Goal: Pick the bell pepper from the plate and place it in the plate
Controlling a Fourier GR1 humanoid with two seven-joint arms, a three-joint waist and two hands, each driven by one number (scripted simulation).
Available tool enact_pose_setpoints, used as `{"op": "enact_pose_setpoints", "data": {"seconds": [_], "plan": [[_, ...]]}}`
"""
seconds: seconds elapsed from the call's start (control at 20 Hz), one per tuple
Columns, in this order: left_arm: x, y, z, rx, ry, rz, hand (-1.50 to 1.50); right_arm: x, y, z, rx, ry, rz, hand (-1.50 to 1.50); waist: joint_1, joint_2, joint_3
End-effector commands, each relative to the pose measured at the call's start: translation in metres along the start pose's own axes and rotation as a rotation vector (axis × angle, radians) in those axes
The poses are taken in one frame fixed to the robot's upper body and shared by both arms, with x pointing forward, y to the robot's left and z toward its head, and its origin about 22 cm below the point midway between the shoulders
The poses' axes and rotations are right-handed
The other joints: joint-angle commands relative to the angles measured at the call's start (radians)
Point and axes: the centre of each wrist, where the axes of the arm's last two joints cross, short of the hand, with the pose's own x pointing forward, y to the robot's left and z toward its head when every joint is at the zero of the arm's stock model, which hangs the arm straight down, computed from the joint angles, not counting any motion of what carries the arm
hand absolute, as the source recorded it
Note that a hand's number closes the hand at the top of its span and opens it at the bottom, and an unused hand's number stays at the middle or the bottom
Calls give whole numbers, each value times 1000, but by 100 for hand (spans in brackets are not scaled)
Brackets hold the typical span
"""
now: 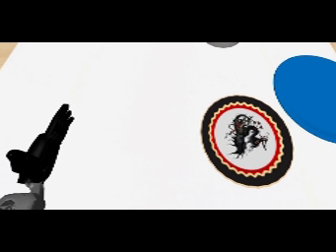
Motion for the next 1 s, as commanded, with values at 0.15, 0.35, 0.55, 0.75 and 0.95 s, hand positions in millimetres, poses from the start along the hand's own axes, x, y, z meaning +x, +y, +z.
{"op": "enact_pose_setpoints", "data": {"seconds": [0.15,0.35,0.55,0.75,0.95], "plan": [[-5,6,-10,0,8,-4,0,8,-25,-27,-42,-78,-83,150,-1,0,-3],[-6,-10,-12,-4,1,1,0,25,3,-61,-16,-96,-76,150,5,1,-3],[-5,-8,-4,4,11,6,0,53,11,-99,35,-133,-89,150,8,-2,-5],[-2,-4,1,7,13,-7,0,61,46,-112,89,-154,-132,150,4,-3,-4],[-2,-9,0,-7,0,-9,0,92,90,-141,121,-176,-156,150,4,-3,-5]]}}
